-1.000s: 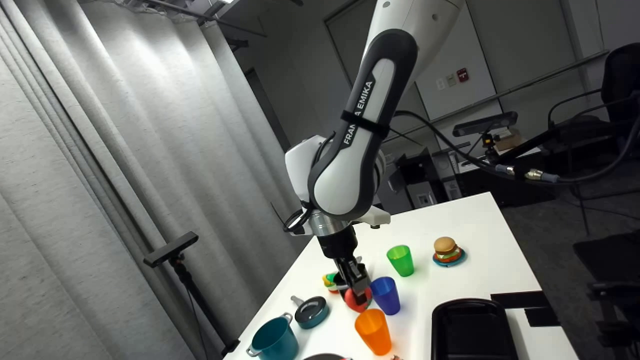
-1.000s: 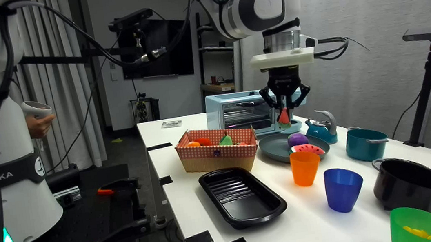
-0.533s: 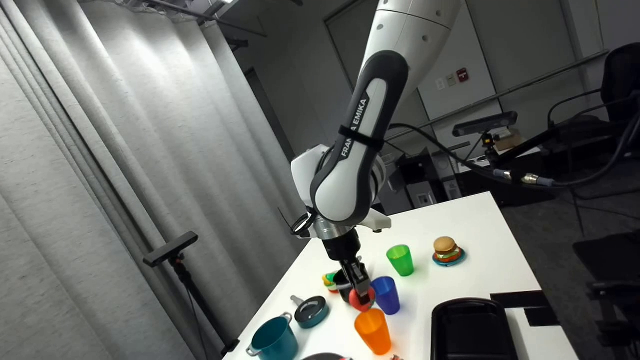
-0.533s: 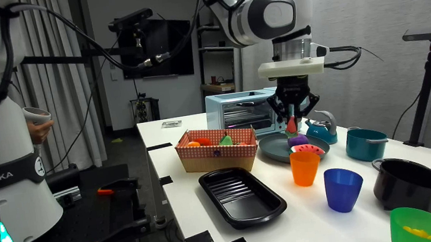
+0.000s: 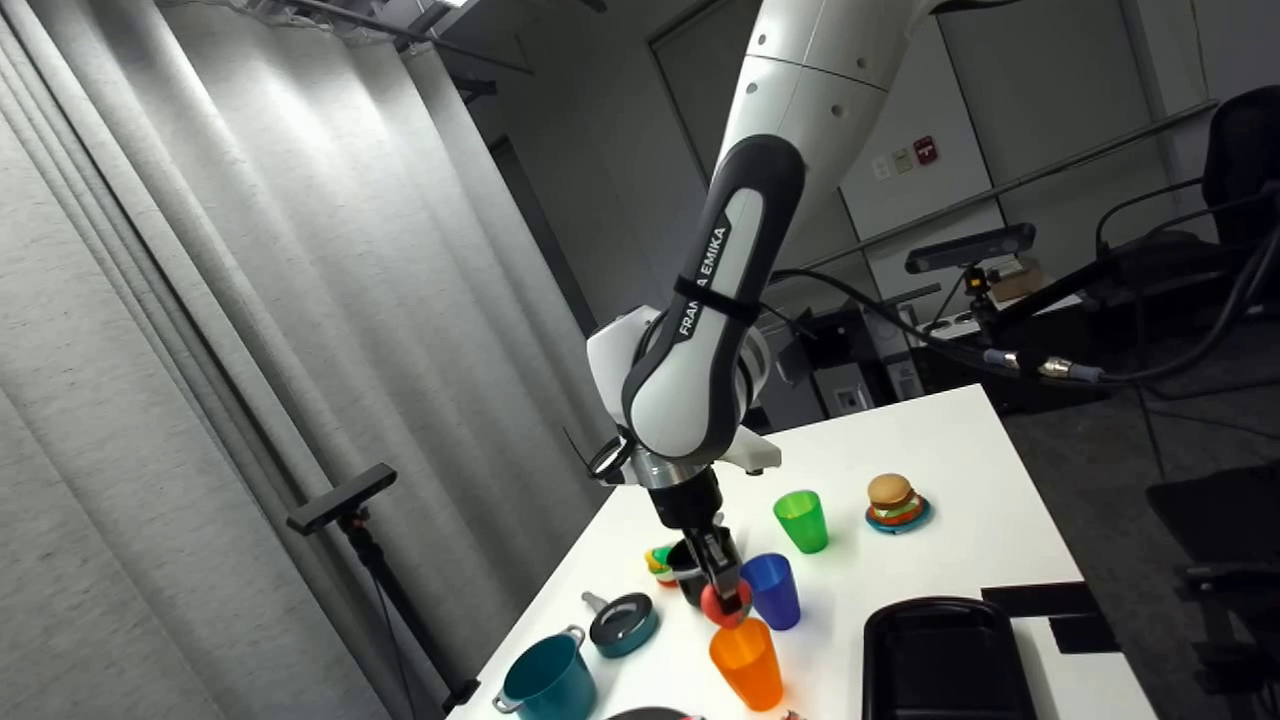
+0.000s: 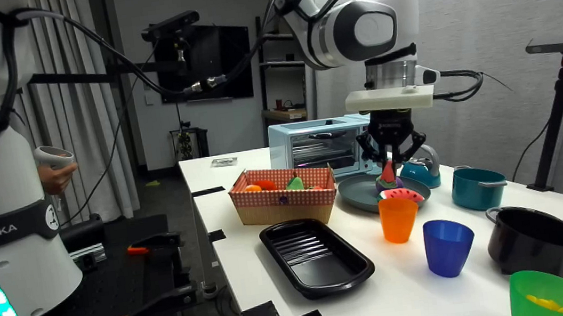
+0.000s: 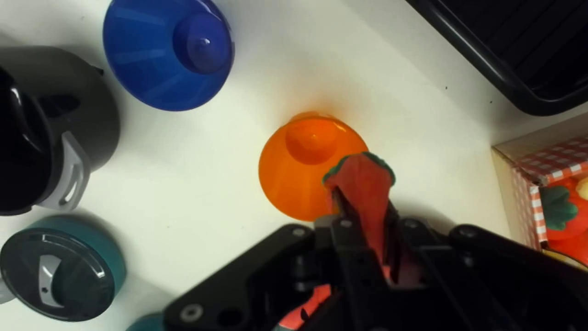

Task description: Pick up the red plush toy from the basket and put it in the orange cup.

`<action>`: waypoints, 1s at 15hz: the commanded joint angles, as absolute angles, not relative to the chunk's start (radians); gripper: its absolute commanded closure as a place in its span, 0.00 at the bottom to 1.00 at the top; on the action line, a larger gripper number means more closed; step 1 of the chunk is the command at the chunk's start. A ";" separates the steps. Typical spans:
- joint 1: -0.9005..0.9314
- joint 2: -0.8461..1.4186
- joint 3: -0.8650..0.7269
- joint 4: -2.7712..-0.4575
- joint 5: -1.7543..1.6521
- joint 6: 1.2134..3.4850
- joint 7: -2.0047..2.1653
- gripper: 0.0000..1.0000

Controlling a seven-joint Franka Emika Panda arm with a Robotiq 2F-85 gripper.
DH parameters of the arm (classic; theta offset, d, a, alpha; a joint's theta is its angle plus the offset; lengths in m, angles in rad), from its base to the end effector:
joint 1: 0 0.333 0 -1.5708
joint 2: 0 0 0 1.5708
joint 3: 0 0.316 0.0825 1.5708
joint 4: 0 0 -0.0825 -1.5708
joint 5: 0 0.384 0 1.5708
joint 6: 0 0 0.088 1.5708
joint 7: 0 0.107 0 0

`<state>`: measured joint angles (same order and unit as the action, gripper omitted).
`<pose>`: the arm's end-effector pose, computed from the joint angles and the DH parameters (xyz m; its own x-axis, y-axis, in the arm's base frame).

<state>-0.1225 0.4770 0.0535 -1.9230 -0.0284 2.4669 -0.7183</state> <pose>0.6320 -0.0453 0.2479 0.7856 0.6163 0.0545 0.6150 -0.7875 0.0405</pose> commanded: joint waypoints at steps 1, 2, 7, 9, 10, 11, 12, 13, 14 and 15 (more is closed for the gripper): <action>-0.139 0.520 0.059 -1.851 -0.021 2.426 -0.700 0.97; -0.141 0.525 0.059 -1.845 -0.021 2.425 -0.699 0.97; -0.144 0.540 0.060 -1.821 -0.024 2.397 -0.703 0.97; -0.144 0.543 0.060 -1.813 -0.022 2.383 -0.703 0.97; -0.144 0.543 0.061 -1.811 -0.020 2.379 -0.701 0.96; -0.144 0.544 0.060 -1.808 -0.020 2.372 -0.700 0.62; -0.143 0.546 0.060 -1.805 -0.021 2.365 -0.699 0.61; -0.143 0.546 0.059 -1.803 -0.021 2.361 -0.699 0.56; -0.142 0.547 0.059 -1.801 -0.022 2.358 -0.698 0.47; -0.142 0.547 0.059 -1.800 -0.023 2.354 -0.700 0.40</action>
<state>-0.1349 0.5257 0.0535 -1.8474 -0.0284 2.4005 -0.7169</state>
